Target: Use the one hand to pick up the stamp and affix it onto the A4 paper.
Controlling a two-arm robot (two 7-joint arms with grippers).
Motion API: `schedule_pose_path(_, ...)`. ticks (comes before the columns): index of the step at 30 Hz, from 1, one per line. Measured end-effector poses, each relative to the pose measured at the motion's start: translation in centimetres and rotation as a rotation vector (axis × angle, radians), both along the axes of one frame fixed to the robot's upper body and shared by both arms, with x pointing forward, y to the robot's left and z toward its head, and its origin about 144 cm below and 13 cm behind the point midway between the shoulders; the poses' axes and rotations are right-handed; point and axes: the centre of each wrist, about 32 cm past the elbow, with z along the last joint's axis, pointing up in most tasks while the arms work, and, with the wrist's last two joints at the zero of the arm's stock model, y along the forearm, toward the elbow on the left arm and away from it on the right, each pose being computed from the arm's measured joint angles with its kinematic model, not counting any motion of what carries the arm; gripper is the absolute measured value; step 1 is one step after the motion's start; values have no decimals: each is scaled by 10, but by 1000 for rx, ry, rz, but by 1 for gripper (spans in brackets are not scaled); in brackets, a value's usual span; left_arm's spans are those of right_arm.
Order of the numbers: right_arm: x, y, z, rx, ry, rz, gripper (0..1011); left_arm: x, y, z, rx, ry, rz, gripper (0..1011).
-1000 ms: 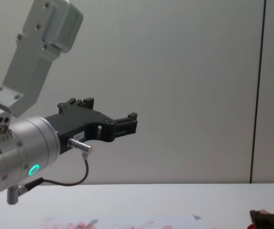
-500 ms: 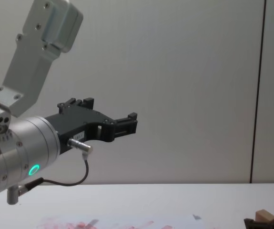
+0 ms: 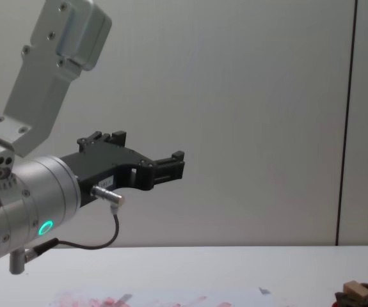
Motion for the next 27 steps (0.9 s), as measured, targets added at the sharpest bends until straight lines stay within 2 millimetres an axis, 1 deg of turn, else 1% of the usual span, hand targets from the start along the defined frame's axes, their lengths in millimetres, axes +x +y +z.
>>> schedule_pose_path(2, 0, 0, 0, 0, 0, 0, 402, 0, 0, 0, 0, 0, 0, 1001)
schedule_pose_path(3, 0, 0, 0, 0, 0, 1, 338, 0, 0, 0, 0, 0, 0, 1001)
schedule_pose_path(6, 0, 0, 0, 2, -3, 2, 280, 0, 0, 0, 0, 0, 0, 1001)
schedule_pose_path(8, 0, 1, 0, 6, -12, 4, 219, 0, 0, 0, 0, 0, 0, 1001)
schedule_pose_path(15, 2, 5, 6, 40, -68, 30, 219, 0, 0, 0, 0, 0, 0, 1001)
schedule_pose_path(27, 5, 22, 22, 125, -159, 142, 219, 0, 0, 0, 0, 0, 0, 1001)
